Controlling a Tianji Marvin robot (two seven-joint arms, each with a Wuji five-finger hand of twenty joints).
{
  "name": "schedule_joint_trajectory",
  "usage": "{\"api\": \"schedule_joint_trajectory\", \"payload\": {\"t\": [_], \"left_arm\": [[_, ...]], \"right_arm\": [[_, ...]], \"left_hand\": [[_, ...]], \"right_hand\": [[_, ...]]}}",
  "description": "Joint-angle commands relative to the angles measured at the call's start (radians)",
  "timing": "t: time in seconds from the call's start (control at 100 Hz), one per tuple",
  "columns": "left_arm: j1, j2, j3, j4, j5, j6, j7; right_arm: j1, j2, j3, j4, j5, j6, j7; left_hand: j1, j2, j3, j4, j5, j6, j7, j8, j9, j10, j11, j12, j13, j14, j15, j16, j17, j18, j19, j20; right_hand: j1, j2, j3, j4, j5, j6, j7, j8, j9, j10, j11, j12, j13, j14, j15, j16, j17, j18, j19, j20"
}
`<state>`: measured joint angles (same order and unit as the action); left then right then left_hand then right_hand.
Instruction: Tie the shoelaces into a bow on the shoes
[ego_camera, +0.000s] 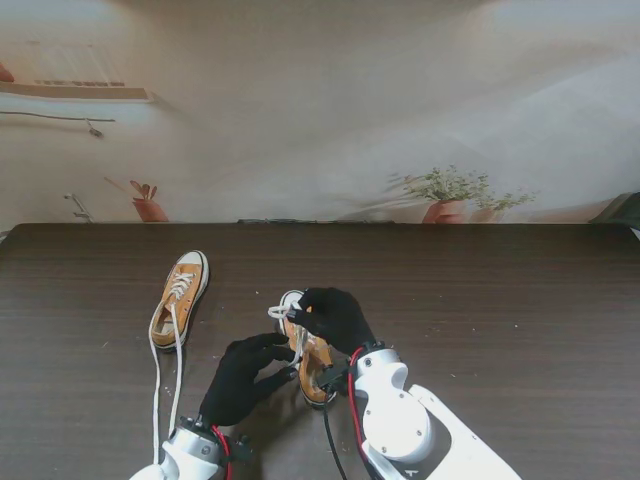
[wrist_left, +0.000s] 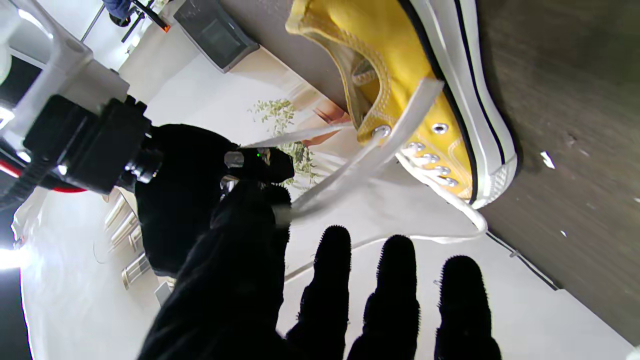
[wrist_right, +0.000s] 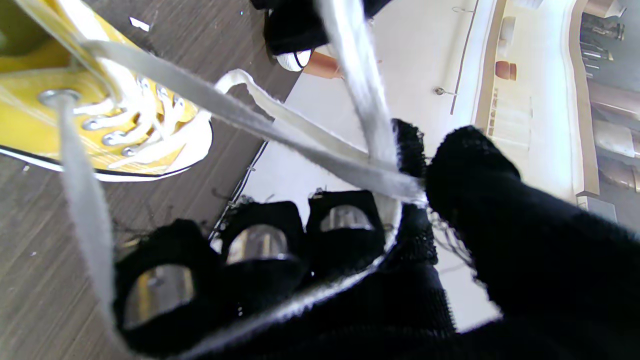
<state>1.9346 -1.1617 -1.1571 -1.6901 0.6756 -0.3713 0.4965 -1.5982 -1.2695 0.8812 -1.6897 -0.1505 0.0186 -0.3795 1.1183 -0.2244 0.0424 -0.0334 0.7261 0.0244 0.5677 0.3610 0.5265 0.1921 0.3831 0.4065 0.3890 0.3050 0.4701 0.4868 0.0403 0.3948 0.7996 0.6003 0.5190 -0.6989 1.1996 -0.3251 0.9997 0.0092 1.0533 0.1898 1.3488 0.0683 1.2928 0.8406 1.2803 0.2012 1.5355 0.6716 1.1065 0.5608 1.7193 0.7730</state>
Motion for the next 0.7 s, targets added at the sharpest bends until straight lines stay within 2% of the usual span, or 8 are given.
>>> {"api": "schedule_joint_trajectory", "payload": {"t": [0.0, 0.17, 0.27, 0.44, 0.52, 0.58, 0.62, 0.69], "left_arm": [[0.001, -0.001, 0.006, -0.006, -0.005, 0.007, -0.038], [0.024, 0.020, -0.004, -0.035, 0.009, 0.042, -0.127], [0.049, 0.029, -0.022, -0.057, 0.056, 0.079, -0.131], [0.072, 0.015, -0.059, -0.054, 0.089, 0.103, -0.028], [0.067, 0.002, -0.073, -0.038, 0.082, 0.100, 0.032], [0.056, -0.005, -0.083, -0.025, 0.060, 0.086, 0.038], [0.052, -0.009, -0.088, -0.027, 0.022, 0.084, 0.023], [0.034, -0.010, -0.092, -0.020, -0.017, 0.077, -0.012]], "right_arm": [[-0.004, 0.001, 0.005, -0.007, -0.001, -0.007, 0.005], [-0.008, 0.001, 0.011, -0.007, 0.001, -0.013, 0.003], [-0.008, 0.002, 0.012, -0.006, 0.001, -0.017, 0.006], [-0.008, 0.004, 0.014, -0.005, 0.002, -0.023, 0.012], [-0.009, 0.005, 0.014, -0.004, 0.000, -0.027, 0.013], [-0.009, 0.005, 0.013, -0.002, -0.001, -0.030, 0.012], [-0.008, 0.005, 0.012, -0.002, -0.003, -0.033, 0.013], [-0.008, 0.005, 0.010, 0.000, -0.007, -0.036, 0.012]], "left_hand": [[-0.071, 0.076, -0.037, 0.013, -0.024, 0.083, -0.147, -0.051, -0.055, 0.008, -0.030, 0.005, -0.050, 0.002, -0.029, 0.019, -0.036, 0.011, -0.033, 0.001], [-0.231, 0.131, -0.054, 0.019, -0.126, 0.112, -0.370, -0.151, -0.169, 0.012, -0.100, -0.013, -0.133, -0.010, -0.091, 0.018, -0.079, -0.018, -0.157, 0.015], [-0.266, 0.139, -0.052, 0.024, -0.169, 0.072, -0.404, -0.166, -0.195, 0.018, -0.113, -0.006, -0.149, -0.017, -0.103, 0.028, -0.074, -0.023, -0.195, 0.033], [-0.177, 0.105, -0.021, 0.024, -0.114, 0.016, -0.275, -0.078, -0.125, 0.022, -0.074, 0.034, -0.094, -0.007, -0.066, 0.060, -0.031, -0.005, -0.165, 0.105], [-0.112, 0.043, -0.003, 0.012, -0.084, -0.018, -0.184, 0.006, -0.080, 0.017, -0.043, 0.045, -0.059, -0.003, -0.037, 0.062, -0.015, 0.000, -0.112, 0.112], [-0.090, -0.018, 0.018, 0.014, -0.090, -0.038, -0.079, 0.097, -0.080, 0.013, -0.026, 0.048, -0.063, -0.007, -0.028, 0.053, -0.024, -0.008, -0.081, 0.090], [-0.096, -0.049, 0.036, 0.015, -0.106, -0.053, -0.018, 0.135, -0.087, 0.013, -0.024, 0.045, -0.071, -0.008, -0.029, 0.046, -0.033, -0.012, -0.074, 0.074], [-0.193, -0.111, 0.169, -0.011, -0.122, -0.075, 0.031, 0.118, -0.099, 0.008, -0.024, 0.041, -0.083, -0.013, -0.030, 0.040, -0.045, -0.022, -0.060, 0.047]], "right_hand": [[0.028, -0.018, 0.031, 0.013, -0.008, -0.001, 0.020, 0.020, 0.069, 0.006, 0.031, 0.022, 0.025, -0.032, 0.025, 0.010, 0.043, -0.005, 0.101, 0.014], [0.029, -0.021, 0.031, 0.013, -0.007, 0.000, 0.021, 0.021, 0.068, 0.003, 0.029, 0.022, 0.025, -0.033, 0.024, 0.009, 0.042, -0.006, 0.101, 0.014], [0.028, -0.021, 0.031, 0.013, -0.007, 0.000, 0.021, 0.021, 0.068, 0.003, 0.028, 0.022, 0.025, -0.033, 0.024, 0.009, 0.041, -0.006, 0.097, 0.012], [0.029, -0.020, 0.029, 0.014, -0.008, -0.003, 0.020, 0.021, 0.067, -0.001, 0.027, 0.023, 0.025, -0.032, 0.021, 0.008, 0.040, -0.003, 0.091, 0.009], [0.029, -0.021, 0.029, 0.014, -0.007, -0.001, 0.021, 0.021, 0.067, 0.001, 0.027, 0.024, 0.025, -0.032, 0.021, 0.008, 0.040, -0.002, 0.089, 0.008], [0.029, -0.022, 0.029, 0.014, -0.007, 0.000, 0.021, 0.021, 0.067, 0.002, 0.027, 0.024, 0.025, -0.032, 0.020, 0.007, 0.040, -0.001, 0.088, 0.007], [0.028, -0.022, 0.029, 0.014, -0.007, -0.001, 0.021, 0.021, 0.068, 0.001, 0.027, 0.024, 0.025, -0.031, 0.020, 0.007, 0.040, -0.001, 0.088, 0.007], [0.030, -0.022, 0.029, 0.014, -0.006, 0.000, 0.021, 0.021, 0.068, 0.001, 0.027, 0.024, 0.025, -0.031, 0.019, 0.007, 0.040, 0.000, 0.088, 0.007]]}}
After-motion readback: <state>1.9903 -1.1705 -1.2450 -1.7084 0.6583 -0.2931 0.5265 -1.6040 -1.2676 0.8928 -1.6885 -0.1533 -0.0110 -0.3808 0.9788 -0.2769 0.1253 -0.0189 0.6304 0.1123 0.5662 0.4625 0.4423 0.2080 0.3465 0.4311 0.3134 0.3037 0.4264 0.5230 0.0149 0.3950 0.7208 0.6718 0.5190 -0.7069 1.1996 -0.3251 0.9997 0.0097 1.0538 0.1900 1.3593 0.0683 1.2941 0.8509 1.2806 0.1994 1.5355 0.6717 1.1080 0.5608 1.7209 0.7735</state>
